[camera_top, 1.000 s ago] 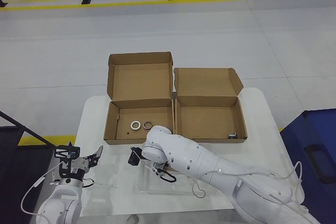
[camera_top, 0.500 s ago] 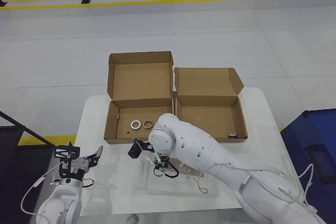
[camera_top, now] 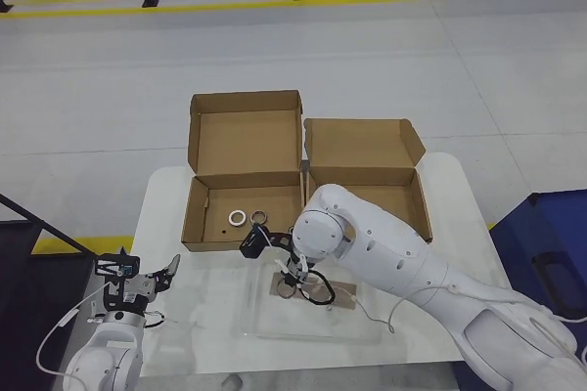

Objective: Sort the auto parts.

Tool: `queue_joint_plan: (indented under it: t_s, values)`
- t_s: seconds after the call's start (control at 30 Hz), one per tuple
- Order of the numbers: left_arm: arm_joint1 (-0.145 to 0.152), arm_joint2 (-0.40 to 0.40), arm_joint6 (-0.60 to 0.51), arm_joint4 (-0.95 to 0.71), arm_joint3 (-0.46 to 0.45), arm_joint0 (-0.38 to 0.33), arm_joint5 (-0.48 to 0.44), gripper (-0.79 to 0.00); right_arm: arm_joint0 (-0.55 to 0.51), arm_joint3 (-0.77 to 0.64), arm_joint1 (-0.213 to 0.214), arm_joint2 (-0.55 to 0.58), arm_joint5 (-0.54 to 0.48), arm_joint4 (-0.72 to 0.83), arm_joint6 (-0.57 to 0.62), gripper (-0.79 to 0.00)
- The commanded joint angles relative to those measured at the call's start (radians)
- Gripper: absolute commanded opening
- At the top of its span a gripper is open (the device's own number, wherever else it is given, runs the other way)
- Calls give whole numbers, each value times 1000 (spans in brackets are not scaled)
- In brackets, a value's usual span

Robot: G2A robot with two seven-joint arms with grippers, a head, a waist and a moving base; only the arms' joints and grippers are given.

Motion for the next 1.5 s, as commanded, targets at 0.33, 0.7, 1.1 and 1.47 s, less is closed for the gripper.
queue_joint_plan:
  t_s: [0.33, 0.7, 1.1, 1.47]
  values:
    - [0, 0, 0, 0, 0, 0, 0, 0, 20, 48, 37, 23, -144, 479, 0, -785]
    - [0, 0, 0, 0, 0, 0, 0, 0, 61, 30, 96, 18, -144, 734, 0, -785]
    - [0, 0, 0, 0, 0, 0, 0, 0, 61, 30, 96, 18, -144, 734, 0, -785]
    - [0, 0, 0, 0, 0, 0, 0, 0, 18, 23, 158, 71, -143, 1236, 0, -785]
